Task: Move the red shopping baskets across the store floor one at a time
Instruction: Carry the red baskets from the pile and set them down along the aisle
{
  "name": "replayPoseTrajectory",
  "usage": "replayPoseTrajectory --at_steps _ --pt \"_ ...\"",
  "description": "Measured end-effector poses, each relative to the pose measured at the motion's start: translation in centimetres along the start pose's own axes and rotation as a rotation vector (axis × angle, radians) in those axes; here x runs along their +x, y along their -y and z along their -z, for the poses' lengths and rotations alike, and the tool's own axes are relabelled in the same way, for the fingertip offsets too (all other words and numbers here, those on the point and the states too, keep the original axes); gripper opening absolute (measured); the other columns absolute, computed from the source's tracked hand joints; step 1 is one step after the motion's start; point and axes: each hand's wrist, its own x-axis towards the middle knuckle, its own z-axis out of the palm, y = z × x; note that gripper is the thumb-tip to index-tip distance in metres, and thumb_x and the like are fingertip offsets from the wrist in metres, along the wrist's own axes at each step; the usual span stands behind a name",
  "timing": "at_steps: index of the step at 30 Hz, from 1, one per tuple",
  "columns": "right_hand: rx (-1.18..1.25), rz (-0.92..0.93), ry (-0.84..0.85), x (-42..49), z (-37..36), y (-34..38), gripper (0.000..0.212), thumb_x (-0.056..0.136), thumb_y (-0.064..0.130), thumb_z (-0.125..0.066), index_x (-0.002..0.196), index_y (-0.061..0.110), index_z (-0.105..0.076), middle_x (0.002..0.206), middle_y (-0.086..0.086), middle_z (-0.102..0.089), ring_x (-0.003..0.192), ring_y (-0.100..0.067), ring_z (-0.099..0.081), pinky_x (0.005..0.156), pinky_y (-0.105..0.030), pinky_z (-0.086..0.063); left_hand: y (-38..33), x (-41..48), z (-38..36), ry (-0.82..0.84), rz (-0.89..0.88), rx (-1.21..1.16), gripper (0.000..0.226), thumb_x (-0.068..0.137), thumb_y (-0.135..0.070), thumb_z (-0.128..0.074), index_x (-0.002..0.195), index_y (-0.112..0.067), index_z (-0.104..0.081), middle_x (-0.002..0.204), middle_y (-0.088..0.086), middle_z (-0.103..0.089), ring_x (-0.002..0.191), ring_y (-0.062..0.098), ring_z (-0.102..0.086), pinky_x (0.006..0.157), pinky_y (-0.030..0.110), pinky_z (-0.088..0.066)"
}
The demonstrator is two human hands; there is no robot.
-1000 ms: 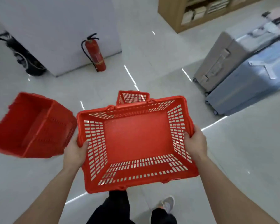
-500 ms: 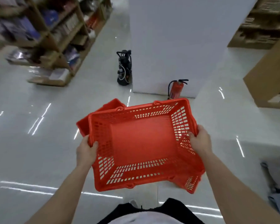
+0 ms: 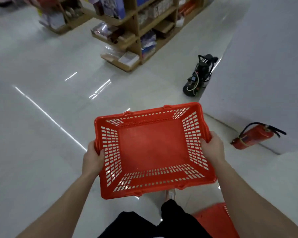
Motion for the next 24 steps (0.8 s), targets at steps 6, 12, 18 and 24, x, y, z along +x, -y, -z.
replayPoseTrajectory --at_steps 6,12,18,24 --pt "-0.003 -0.013 0.109 10.2 -5.4 1.1 0.031 0.09 0.018 -0.058 0.121 0.016 -0.062 0.106 -0.001 -0.071 0.082 -0.014 -0.059 0.08 -0.03 -0.044 -0.8 6.2 -4.2 -0.027 0.162 0.011 0.035 0.096 -0.037 -0.053 0.128 -0.034 -0.037 0.091 -0.021 -0.058 0.073 0.004 -0.065 0.053 0.021 -0.048" --pt "-0.053 -0.112 0.153 17.0 -11.1 -1.1 0.036 0.091 0.02 -0.057 0.127 0.014 -0.059 0.11 -0.002 -0.069 0.083 -0.016 -0.063 0.08 -0.033 -0.049 1.6 12.4 -9.3 0.075 0.261 0.026 0.039 0.098 -0.038 -0.053 0.132 -0.036 -0.033 0.097 -0.021 -0.059 0.073 0.005 -0.067 0.05 0.019 -0.05" --pt "-0.065 -0.236 0.205 20.4 -16.3 -5.9 0.04 0.091 0.029 -0.06 0.129 0.018 -0.056 0.108 0.001 -0.069 0.072 0.001 -0.058 0.063 -0.02 -0.043 4.7 16.2 -14.4 0.204 0.356 0.023 0.057 0.092 -0.047 -0.061 0.138 -0.03 -0.031 0.103 -0.017 -0.061 0.077 0.006 -0.068 0.051 0.019 -0.05" --pt "-0.155 -0.328 0.323 22.0 -19.8 -7.4 0.068 0.087 0.033 -0.068 0.146 0.012 -0.041 0.131 -0.011 -0.064 0.106 -0.029 -0.066 0.089 -0.037 -0.048 5.1 19.1 -16.3 0.275 0.308 0.299 0.077 0.092 -0.042 -0.062 0.152 -0.018 -0.019 0.142 0.005 -0.05 0.115 0.031 -0.061 0.083 0.044 -0.053"
